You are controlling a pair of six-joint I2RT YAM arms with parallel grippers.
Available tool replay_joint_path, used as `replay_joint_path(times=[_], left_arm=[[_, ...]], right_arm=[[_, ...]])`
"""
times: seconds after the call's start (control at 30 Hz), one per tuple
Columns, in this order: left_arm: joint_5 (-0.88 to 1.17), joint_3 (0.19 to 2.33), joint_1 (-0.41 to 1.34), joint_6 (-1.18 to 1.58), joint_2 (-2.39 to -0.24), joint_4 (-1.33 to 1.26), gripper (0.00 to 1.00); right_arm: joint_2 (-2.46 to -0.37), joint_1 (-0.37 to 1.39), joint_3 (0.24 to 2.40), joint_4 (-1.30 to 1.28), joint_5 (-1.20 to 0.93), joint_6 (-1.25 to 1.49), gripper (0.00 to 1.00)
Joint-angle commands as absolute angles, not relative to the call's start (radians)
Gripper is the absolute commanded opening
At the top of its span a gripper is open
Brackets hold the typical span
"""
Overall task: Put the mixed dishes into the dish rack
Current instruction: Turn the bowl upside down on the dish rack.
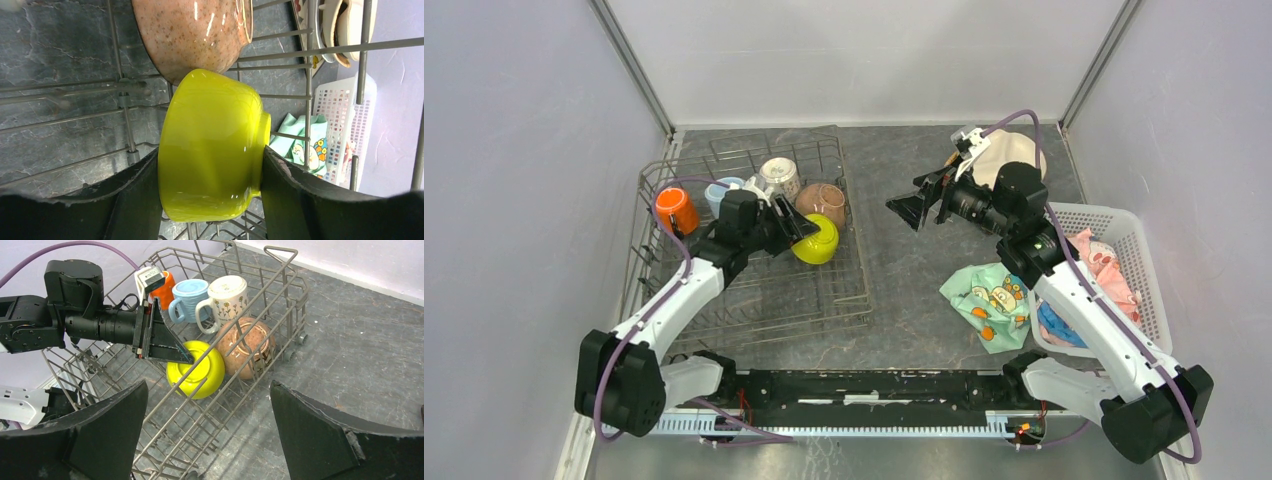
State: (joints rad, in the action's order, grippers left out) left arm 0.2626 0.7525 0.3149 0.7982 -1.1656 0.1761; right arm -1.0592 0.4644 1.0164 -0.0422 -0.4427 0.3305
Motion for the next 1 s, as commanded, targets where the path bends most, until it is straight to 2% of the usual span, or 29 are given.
replay_joint_path(times=[0.0,0.2,0.47,0.73,0.97], left_arm=[[0.303,0.756,0.326,0.843,-1.181,0.11,0.08],[0.307,0.759,0.352,0.847,-1.205,0.109,0.11],[0.305,0.753,0.378,0.846,-1.249,0.11,0.2],[0.272,0.776,0.38,0.808,-1.26,0.155,0.39],[0.268,0.785,0.381,0.785,-1.285,0.175,0.48]], right_arm=[[-1.035,0.464,1.014,-0.019,-0.427,0.308,0.98],[-1.035,0.464,1.002,-0.016,-0.423,0.304,0.98],[-1.031,0.464,0.993,-0.018,-0.418,0.294,0.98],[-1.025,0.463,0.99,-0.021,-0.411,0.286,0.98],[-1.011,0.463,0.988,-0.025,-0.397,0.272,0.98]])
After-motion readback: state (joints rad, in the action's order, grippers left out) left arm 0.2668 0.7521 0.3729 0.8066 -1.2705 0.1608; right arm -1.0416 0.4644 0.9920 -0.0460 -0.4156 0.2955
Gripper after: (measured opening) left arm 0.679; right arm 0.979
